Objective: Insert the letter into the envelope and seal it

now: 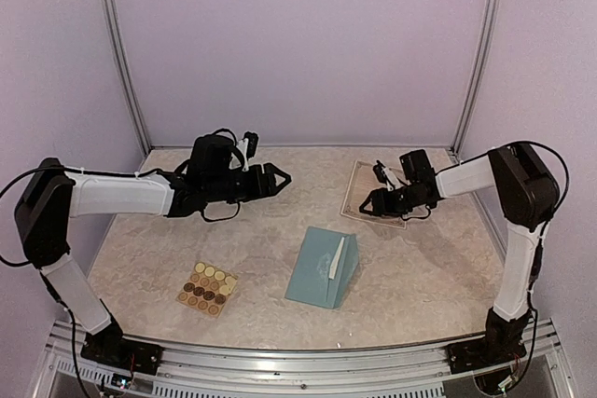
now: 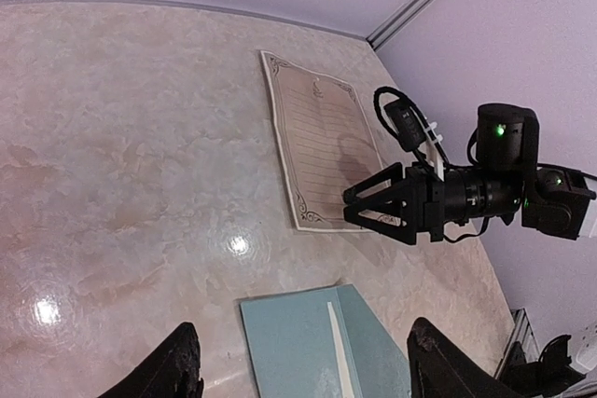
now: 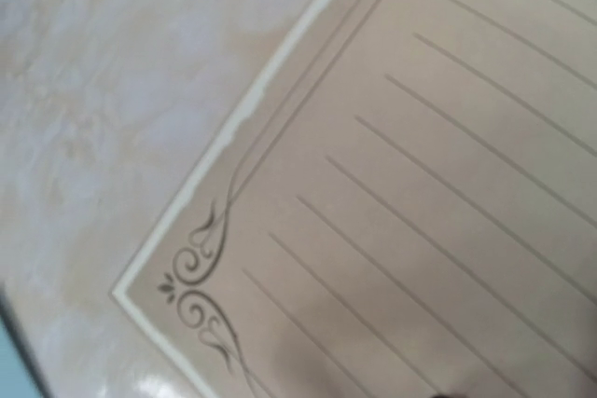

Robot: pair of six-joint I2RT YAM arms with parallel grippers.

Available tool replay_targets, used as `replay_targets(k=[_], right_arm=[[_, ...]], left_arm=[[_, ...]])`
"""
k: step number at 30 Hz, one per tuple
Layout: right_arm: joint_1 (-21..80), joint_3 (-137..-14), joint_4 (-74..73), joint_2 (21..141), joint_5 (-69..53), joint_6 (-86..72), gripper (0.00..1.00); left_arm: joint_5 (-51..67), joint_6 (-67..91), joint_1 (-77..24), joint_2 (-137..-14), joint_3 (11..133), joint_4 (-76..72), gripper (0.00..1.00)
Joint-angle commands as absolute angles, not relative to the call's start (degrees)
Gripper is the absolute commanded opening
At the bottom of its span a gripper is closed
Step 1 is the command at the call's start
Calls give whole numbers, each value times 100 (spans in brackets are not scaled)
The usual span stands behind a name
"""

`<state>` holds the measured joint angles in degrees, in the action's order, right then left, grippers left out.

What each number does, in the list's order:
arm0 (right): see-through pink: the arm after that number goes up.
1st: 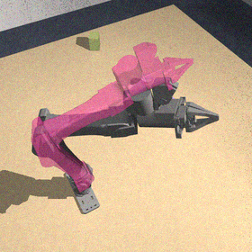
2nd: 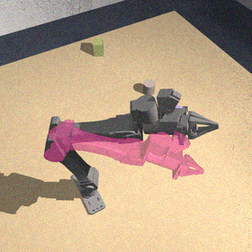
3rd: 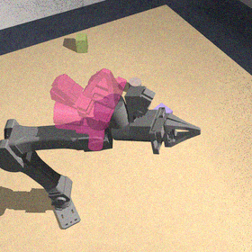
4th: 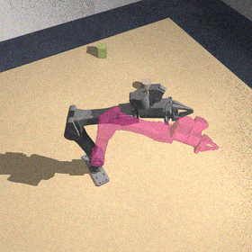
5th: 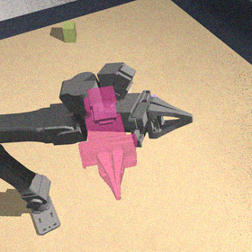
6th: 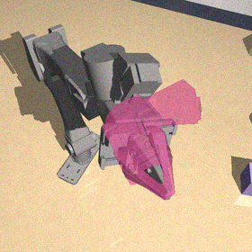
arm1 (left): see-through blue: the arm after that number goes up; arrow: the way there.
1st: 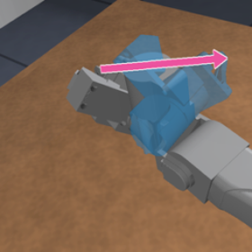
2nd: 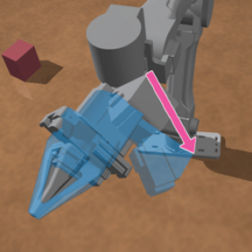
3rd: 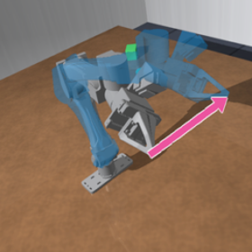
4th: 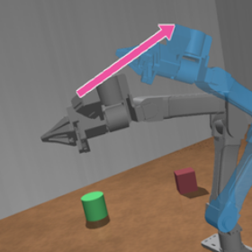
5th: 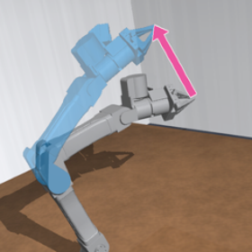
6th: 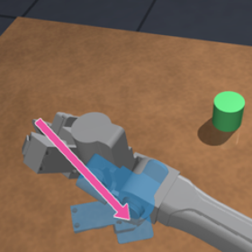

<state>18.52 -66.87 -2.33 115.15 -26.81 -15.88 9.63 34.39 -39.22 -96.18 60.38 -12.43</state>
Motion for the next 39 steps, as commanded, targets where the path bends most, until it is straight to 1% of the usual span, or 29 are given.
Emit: replay_targets(k=[1,9,12,14,17,19,21,24,29,31,33,39], right_arm=[[1992,-5876,-603,11325,-2682,-1981,56],[2663,-4291,-318,10181,-2853,-2728,56],[2892,-3880,-221,9707,-2847,-3052,56],[2932,-3801,-288,9391,-2787,-3145,56],[2936,-4013,-709,8814,-2394,-3126,57],[2909,-4274,-1183,8477,-2003,-3048,64],[2776,-4512,-1537,8229,-1648,-2922,70],[2262,-4631,-1868,8066,-1437,-2705,73],[1142,-4333,-1951,7749,-1430,-2478,79],[861,-4178,-1932,7660,-1404,-2433,81],[760,-4025,-1887,7614,-1455,-2442,82],[751,-3376,-1279,7566,-2151,-2761,81]], left_arm=[[972,3455,-3962,-9553,5922,-1371,72],[1018,3534,-4035,-9666,5878,-1542,72],[1088,3627,-4134,-9859,5954,-1670,72],[1146,3680,-4227,-10052,6060,-1728,72],[1243,3738,-4390,-10333,6333,-1748,72],[1284,3777,-4506,-10565,6512,-1782,72],[1313,3817,-4625,-10759,6688,-1812,72],[1388,3894,-4797,-11020,6958,-1845,72],[1506,3989,-5014,-11584,7443,-1863,72],[1588,4083,-5050,-11784,7571,-1903,71],[1620,4157,-5085,-12007,7696,-1916,71],[1730,4337,-5158,-12455,7956,-1928,70]])
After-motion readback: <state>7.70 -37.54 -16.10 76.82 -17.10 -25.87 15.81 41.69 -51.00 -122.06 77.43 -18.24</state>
